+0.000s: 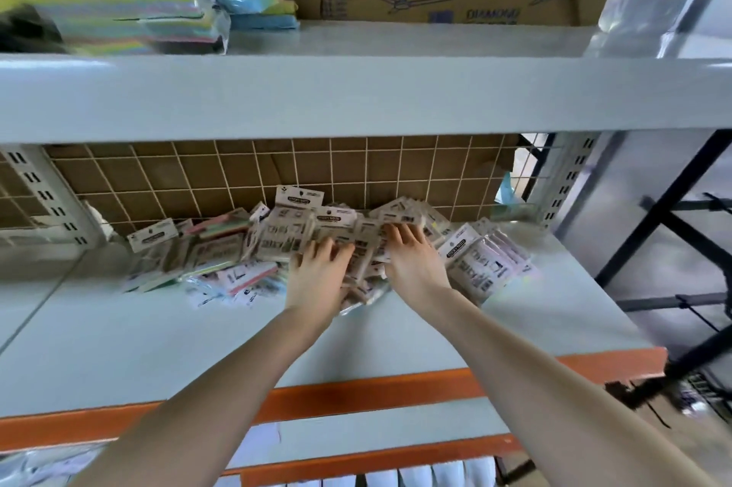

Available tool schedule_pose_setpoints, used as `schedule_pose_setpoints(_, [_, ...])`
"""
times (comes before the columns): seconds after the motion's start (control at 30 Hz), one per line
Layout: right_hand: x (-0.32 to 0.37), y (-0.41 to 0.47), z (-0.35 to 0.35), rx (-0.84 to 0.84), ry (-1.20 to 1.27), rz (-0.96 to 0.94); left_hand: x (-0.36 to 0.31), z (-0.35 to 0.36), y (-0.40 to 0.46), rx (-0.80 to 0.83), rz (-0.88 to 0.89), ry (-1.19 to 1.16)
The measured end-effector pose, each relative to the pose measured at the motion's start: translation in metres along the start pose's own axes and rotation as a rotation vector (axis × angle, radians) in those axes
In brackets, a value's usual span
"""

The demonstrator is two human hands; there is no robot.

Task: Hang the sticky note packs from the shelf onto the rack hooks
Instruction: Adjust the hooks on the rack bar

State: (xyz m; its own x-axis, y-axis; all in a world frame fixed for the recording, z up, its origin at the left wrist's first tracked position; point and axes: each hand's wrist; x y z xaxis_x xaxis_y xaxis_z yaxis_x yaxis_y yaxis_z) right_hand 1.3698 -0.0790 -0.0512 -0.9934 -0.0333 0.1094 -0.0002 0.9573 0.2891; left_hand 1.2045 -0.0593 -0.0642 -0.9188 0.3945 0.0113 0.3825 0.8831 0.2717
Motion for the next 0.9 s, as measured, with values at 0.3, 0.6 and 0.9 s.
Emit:
schedule_pose_setpoints(0.3, [-0.008, -0.022, -0.015, -0.040, -0.010, -0.062, 0.029, -0.024, -0.027, -0.115, -0.070, -0.358])
schedule_pose_setpoints(0.6, [-0.024, -0.035, -0.030, -0.066, 1.347, 0.896, 0.035, -0.037, -0.029, -0.246, -0.537, -1.245])
schedule_pose_setpoints(0.9, [-0.044, -0.076, -0.045, -0.064, 2.012, 1.000, -0.008, -0.038, -0.024, -0.052, -0.463, -1.515])
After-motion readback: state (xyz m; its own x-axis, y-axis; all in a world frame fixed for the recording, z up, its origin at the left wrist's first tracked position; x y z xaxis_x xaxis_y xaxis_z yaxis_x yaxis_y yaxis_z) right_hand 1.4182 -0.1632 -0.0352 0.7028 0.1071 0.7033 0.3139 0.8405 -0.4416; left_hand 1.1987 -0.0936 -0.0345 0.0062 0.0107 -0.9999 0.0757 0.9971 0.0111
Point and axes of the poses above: each hand's wrist, its own y-axis towards the middle knuckle, its own z-axis out of the palm, x = y × z
